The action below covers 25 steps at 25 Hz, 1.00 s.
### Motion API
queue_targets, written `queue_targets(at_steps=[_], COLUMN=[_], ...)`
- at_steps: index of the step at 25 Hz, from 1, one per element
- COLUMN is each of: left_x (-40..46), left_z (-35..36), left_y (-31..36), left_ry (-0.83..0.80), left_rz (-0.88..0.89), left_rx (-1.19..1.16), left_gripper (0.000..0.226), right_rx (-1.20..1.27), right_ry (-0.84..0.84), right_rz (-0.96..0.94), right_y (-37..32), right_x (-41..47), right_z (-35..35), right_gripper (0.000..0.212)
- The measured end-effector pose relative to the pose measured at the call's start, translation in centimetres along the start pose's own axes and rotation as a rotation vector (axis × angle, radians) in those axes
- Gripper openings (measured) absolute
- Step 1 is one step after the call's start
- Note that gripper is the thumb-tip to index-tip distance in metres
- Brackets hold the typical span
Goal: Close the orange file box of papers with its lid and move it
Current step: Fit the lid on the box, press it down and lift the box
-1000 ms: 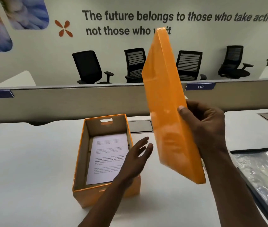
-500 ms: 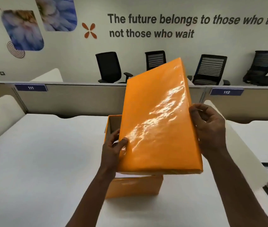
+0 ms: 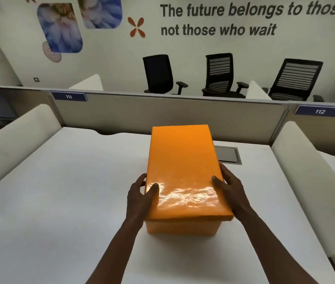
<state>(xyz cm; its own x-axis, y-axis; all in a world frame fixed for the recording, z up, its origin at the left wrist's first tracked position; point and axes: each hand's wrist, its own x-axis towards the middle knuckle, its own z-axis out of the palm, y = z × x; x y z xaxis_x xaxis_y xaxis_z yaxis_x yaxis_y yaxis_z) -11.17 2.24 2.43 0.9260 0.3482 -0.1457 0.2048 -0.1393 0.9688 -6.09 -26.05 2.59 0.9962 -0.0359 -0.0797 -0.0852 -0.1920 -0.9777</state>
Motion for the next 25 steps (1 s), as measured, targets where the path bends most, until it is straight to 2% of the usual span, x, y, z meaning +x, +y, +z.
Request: queue_targets(at_steps=[5, 16, 21, 25], left_x=[1.5, 3.6, 4.1, 5.0], left_z=[0.1, 0.9, 1.3, 1.5], left_y=[-0.7, -1.5, -2.1, -2.3], left_ry=[-0.008, -0.078, -0.124, -0.182], left_rz=[-0.028, -0.018, -0.048, -0.054], left_rx=[0.061, 0.112, 0.127, 0.148], left_gripper=[0.062, 0.061, 0.083, 0.098], right_rx=[0.002, -0.064, -0.280, -0.299], right_ry=[-0.002, -0.007, -0.058, -0.086], right_rz=[0.043, 0.110, 0.097, 0.116], right_y=[2.5, 3.2, 3.0, 2.7], right_x=[0.5, 2.0, 2.4, 3.0], right_z=[1.0, 1.8, 2.1, 2.0], right_gripper=[0.066, 0.068, 0.072, 0.075])
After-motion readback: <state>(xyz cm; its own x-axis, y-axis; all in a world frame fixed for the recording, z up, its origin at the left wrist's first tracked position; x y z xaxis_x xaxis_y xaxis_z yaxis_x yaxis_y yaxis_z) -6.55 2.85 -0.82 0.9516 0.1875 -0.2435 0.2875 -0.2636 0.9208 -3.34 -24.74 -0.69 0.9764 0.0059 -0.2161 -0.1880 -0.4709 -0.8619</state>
